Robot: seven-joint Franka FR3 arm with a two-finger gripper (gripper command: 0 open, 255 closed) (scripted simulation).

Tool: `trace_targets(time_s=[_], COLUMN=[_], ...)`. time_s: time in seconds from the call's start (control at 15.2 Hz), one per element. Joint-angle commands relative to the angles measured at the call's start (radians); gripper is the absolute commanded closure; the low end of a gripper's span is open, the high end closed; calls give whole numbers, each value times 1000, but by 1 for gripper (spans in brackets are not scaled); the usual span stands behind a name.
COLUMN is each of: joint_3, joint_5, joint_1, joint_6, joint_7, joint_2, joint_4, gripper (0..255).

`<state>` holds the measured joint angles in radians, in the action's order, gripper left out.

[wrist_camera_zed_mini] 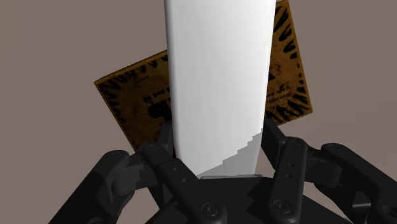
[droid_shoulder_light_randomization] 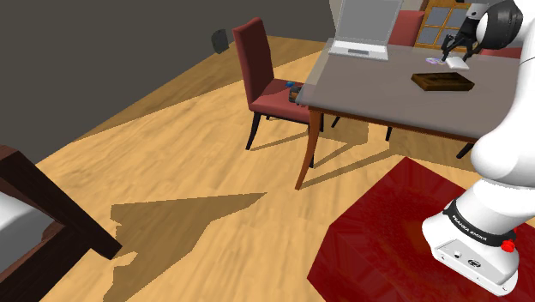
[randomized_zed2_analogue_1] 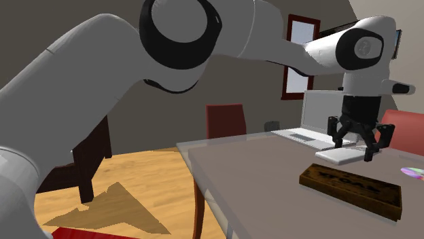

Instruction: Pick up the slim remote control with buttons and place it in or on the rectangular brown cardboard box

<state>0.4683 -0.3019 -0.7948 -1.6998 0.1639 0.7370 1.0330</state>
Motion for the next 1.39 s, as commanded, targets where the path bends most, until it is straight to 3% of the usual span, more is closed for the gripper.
trace_targets(time_s=[0.0, 0.53, 1.06, 1.12, 1.32], joint_3=[-1, -5, -5, -5, -5], joint_5=[-1, -10, -10, -10, -10], joint_1=[4, 21, 21, 21, 21], joint_6=[-29, -138, -138, -138, -138], joint_7=[4, 16, 16, 16, 16], joint_2=[1, 11, 11, 11, 11], joint_4=[28, 132, 132, 132, 132], gripper=[255, 255, 255, 0, 0])
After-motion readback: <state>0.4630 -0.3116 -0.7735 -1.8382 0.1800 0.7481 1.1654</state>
